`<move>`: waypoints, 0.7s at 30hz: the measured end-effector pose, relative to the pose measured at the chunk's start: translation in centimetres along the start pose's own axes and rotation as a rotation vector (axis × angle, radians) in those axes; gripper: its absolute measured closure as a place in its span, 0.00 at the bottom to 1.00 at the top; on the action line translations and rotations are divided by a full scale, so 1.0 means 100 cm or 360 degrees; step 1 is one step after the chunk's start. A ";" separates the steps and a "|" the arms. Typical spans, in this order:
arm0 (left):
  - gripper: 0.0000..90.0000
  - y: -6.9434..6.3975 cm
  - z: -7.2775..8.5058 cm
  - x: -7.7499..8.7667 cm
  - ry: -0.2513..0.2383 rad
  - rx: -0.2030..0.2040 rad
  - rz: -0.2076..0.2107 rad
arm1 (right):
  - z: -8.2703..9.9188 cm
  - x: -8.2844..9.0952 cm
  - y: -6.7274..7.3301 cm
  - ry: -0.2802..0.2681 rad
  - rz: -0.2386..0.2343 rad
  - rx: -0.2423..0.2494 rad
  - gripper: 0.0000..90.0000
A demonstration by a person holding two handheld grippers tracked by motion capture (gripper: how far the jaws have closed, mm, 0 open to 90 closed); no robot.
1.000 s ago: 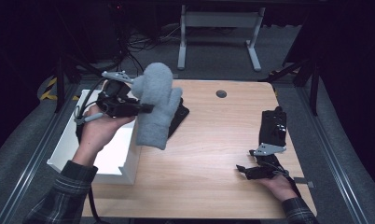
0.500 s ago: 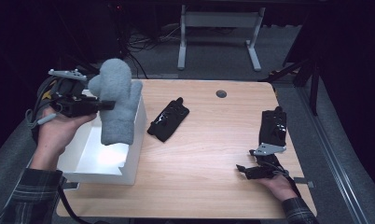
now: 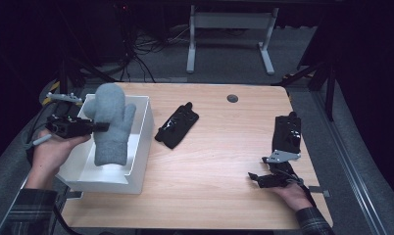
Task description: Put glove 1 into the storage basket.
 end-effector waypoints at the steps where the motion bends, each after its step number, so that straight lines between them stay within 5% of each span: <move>1: 0.87 0.001 0.003 -0.006 0.0018 0.0003 0.0006 | 0.000 0.000 0.000 0.0000 0.0000 0.0000 0.17; 10: 0.87 0.017 0.032 -0.058 0.0192 0.0048 0.0036 | 0.000 0.000 0.000 0.0000 0.0002 0.0000 0.17; 21: 0.84 0.038 0.046 -0.095 0.0343 0.0034 0.0026 | 0.000 0.000 0.000 0.0000 0.0003 0.0000 0.17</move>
Point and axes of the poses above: each handheld gripper's, and its own axes: x roughly backward along the jaws, z roughly out of its underside, y roughly to its left, the point moved 9 cm from there along -x, roughly forward along the jaws, and after that the axes turned 4 degrees about y, right-handed, at the moved point
